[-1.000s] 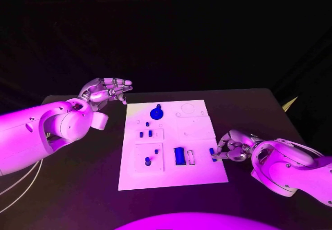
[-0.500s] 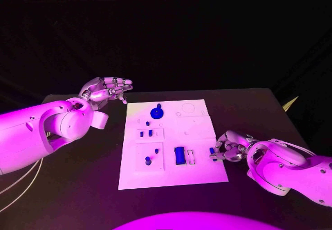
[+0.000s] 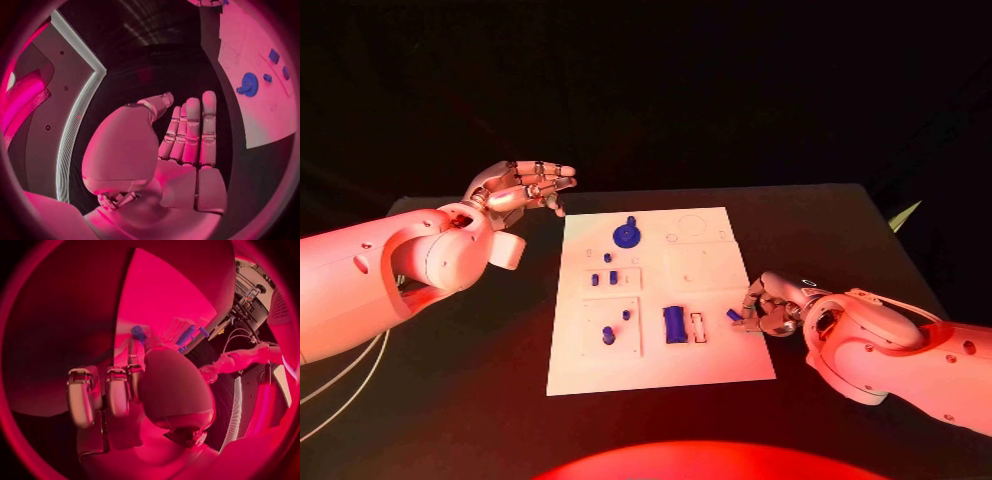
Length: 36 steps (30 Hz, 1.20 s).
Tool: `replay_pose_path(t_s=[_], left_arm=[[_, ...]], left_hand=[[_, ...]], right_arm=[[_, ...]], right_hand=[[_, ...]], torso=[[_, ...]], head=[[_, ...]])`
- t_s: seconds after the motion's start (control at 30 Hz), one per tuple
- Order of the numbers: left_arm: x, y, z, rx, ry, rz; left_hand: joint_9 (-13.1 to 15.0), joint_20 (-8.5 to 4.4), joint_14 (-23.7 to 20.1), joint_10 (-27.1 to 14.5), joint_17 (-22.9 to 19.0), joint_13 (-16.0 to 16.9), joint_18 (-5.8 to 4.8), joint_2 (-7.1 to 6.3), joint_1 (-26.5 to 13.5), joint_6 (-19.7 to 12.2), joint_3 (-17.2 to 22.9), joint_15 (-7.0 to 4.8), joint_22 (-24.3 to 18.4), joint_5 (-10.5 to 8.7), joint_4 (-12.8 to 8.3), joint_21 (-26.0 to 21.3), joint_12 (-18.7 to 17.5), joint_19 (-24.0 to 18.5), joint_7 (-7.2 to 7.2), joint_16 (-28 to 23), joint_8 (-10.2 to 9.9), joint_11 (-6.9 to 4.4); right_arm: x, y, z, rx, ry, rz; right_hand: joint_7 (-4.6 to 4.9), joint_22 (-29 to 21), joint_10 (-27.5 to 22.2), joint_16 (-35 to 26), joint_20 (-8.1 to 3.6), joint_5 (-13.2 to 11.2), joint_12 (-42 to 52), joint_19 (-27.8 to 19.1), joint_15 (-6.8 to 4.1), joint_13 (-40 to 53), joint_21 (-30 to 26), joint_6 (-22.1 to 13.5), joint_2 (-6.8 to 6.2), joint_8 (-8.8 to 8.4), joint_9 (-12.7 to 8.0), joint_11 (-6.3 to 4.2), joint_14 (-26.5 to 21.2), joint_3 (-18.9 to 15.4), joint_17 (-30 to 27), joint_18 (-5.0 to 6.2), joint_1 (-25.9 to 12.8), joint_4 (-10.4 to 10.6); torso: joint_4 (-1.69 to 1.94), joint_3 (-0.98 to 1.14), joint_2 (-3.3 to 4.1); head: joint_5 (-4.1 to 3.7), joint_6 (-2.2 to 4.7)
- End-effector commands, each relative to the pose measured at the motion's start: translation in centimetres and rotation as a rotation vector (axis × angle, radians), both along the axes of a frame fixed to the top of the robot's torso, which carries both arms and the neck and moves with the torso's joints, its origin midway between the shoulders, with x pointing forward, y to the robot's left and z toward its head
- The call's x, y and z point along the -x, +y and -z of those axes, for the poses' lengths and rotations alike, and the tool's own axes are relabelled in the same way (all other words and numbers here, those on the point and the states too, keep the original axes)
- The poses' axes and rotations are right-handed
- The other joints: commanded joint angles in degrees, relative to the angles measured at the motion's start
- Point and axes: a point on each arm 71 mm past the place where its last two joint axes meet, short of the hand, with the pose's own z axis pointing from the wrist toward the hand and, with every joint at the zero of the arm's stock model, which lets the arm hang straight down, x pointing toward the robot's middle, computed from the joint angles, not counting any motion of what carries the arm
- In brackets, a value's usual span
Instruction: Assemble the parts on the task board
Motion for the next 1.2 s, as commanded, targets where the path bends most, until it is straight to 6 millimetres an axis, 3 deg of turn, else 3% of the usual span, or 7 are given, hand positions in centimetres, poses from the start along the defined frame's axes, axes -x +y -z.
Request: replay_pose_path(t_s=[0.03,0.43,0.47,0.67,0.73,0.83,1.2], left_arm=[[0.0,-0.2,-0.1,0.007,-0.006,0.020],[0.1,-0.2,-0.1,0.007,-0.007,0.019],[0.1,-0.2,-0.1,0.007,-0.007,0.019],[0.1,-0.2,-0.1,0.007,-0.006,0.018],[0.1,-0.2,-0.1,0.007,-0.006,0.018],[0.0,-0.2,-0.1,0.007,-0.007,0.019],[0.0,-0.3,-0.1,0.007,-0.006,0.020]], left_hand=[[-0.05,0.02,-0.34,-0.08,-0.08,-0.05,0.88,0.54,0.05,-0.42,-0.18,-0.07,-0.05,0.09,0.17,-0.25,0.07,0.24,0.79,-0.18,0.09,0.15],[-0.05,0.02,-0.34,-0.08,-0.08,-0.05,0.88,0.54,0.05,-0.42,-0.18,-0.07,-0.05,0.09,0.17,-0.25,0.07,0.24,0.79,-0.18,0.09,0.15],[-0.05,0.02,-0.34,-0.08,-0.08,-0.05,0.88,0.54,0.05,-0.42,-0.18,-0.07,-0.05,0.09,0.17,-0.25,0.07,0.24,0.79,-0.18,0.09,0.15],[-0.06,0.02,-0.34,-0.07,-0.08,-0.06,0.88,0.56,0.04,-0.41,-0.18,-0.08,-0.06,0.10,0.19,-0.26,0.08,0.25,0.79,-0.18,0.10,0.14],[-0.06,0.02,-0.34,-0.05,-0.08,-0.06,0.88,0.60,0.04,-0.39,-0.18,-0.08,-0.07,0.10,0.22,-0.27,0.11,0.25,0.78,-0.18,0.13,0.13],[-0.06,0.02,-0.34,-0.05,-0.08,-0.06,0.88,0.60,0.04,-0.39,-0.18,-0.08,-0.07,0.10,0.22,-0.27,0.11,0.25,0.78,-0.18,0.13,0.13],[-0.06,0.02,-0.34,-0.05,-0.08,-0.06,0.88,0.60,0.04,-0.39,-0.18,-0.08,-0.07,0.10,0.22,-0.27,0.11,0.25,0.78,-0.18,0.13,0.13]], right_arm=[[0.3,0.0,0.7,0.058,0.016,-0.017],[0.4,0.2,0.6,0.045,0.015,-0.004],[0.5,0.2,0.6,0.032,0.020,0.005],[1.1,0.4,0.3,-0.051,0.047,0.059],[1.2,0.4,0.1,-0.083,0.053,0.075],[1.4,0.7,-0.6,-0.136,0.061,0.096],[1.7,2.2,-1.6,-0.261,0.122,0.128]], right_hand=[[-0.28,14.96,2.52,0.24,0.10,-0.02,0.01,5.92,-0.14,10.80,0.23,0.17,0.04,-0.32,-0.46,-0.18,5.53,0.73,13.43,-0.33,1.18,-0.13],[-0.67,15.05,2.61,0.25,-0.25,2.40,0.18,5.98,-0.50,10.96,0.43,0.96,-0.38,-1.16,-1.19,-0.57,5.54,6.64,13.49,-0.38,5.75,-1.25],[-0.76,15.04,2.73,0.26,-0.34,4.13,0.41,5.97,-0.58,11.09,0.41,1.17,-0.67,-1.31,-1.32,-0.67,5.55,8.25,13.52,-0.37,5.76,-1.05],[-0.92,15.04,2.82,0.28,-0.50,6.25,0.52,5.97,-0.72,11.18,0.41,1.22,-1.00,-1.43,-1.32,-0.83,5.56,12.49,13.58,-0.37,5.60,-0.93],[-1.01,15.02,2.87,0.27,-0.61,7.78,0.54,5.96,-0.72,11.22,0.35,1.08,-2.16,-1.09,-0.84,-0.72,5.56,16.45,13.57,-0.36,4.18,-1.11],[-0.93,15.01,2.90,0.26,-0.57,8.24,0.53,5.95,-0.77,11.23,0.32,0.82,-3.09,-0.80,-0.40,-0.80,5.56,19.31,13.55,-0.35,2.79,-1.51],[-0.83,15.03,3.02,0.23,-0.53,8.17,0.62,5.97,-0.71,11.32,0.38,0.58,-4.35,-0.08,0.54,-0.76,5.55,24.04,13.49,-0.37,-1.66,-2.11]], torso=[[0.03,0.00,-0.03],[0.02,0.00,-0.02],[0.02,0.00,-0.02],[-0.01,0.05,-0.06],[-0.04,0.02,-0.07],[-0.05,-0.01,-0.08],[0.07,-0.05,0.00]], head=[[-0.06,0.05],[-0.01,0.22],[0.02,0.24],[0.02,0.32],[-0.03,0.31],[-0.06,0.35],[-0.30,0.36]])
